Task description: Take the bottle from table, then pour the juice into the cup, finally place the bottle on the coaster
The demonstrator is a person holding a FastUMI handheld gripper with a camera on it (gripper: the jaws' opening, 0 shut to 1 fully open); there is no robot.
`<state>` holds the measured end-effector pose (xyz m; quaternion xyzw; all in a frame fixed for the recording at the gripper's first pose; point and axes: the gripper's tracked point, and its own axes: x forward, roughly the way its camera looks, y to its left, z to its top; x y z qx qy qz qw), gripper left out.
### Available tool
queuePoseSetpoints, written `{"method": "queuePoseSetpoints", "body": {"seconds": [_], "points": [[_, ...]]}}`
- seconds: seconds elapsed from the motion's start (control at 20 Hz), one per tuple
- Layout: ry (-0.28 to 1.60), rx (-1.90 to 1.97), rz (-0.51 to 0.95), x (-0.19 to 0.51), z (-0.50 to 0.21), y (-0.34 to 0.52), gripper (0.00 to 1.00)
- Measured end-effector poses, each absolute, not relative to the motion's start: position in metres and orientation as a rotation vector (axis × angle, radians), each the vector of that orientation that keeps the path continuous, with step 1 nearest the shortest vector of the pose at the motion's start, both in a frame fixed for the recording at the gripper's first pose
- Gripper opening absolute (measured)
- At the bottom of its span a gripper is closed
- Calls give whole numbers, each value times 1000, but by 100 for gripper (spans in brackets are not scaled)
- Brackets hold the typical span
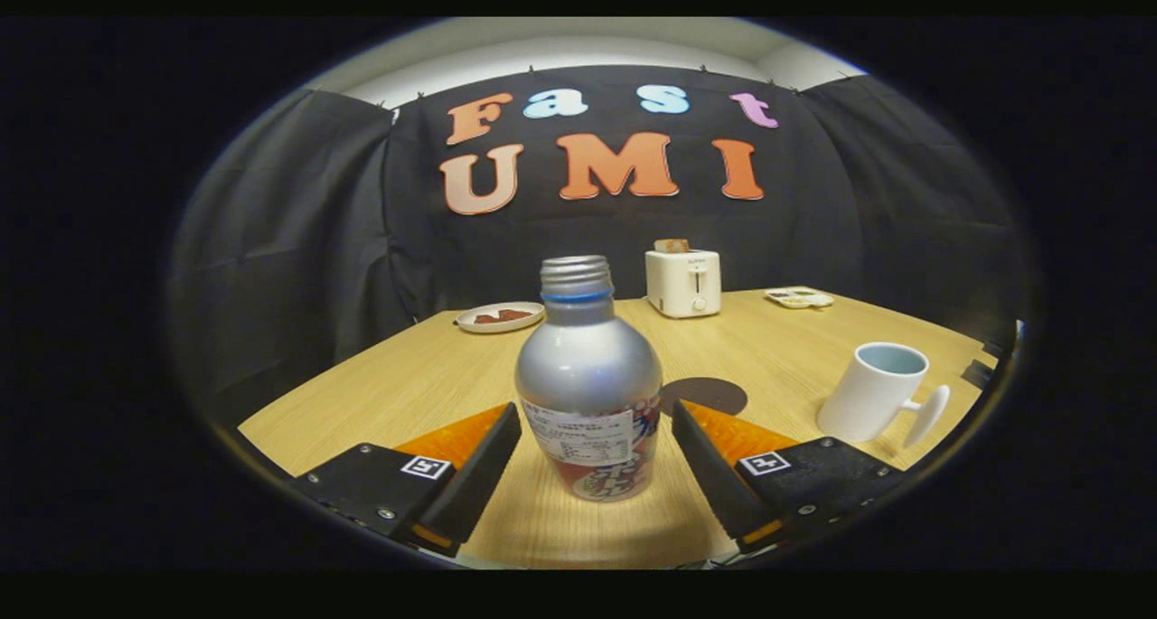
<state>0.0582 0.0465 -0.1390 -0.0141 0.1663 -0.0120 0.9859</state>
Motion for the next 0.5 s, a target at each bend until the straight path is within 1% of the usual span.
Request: {"method": "queuePoseSetpoints", "body": {"seconds": [0.35,0.4,0.45,0.5], "points": [[361,-9,-23,64,-149,50,100],[361,-12,-36,65,-151,48,97],[359,-19,-38,66,-149,47,92],[361,-19,-44,68,-150,46,80]]}}
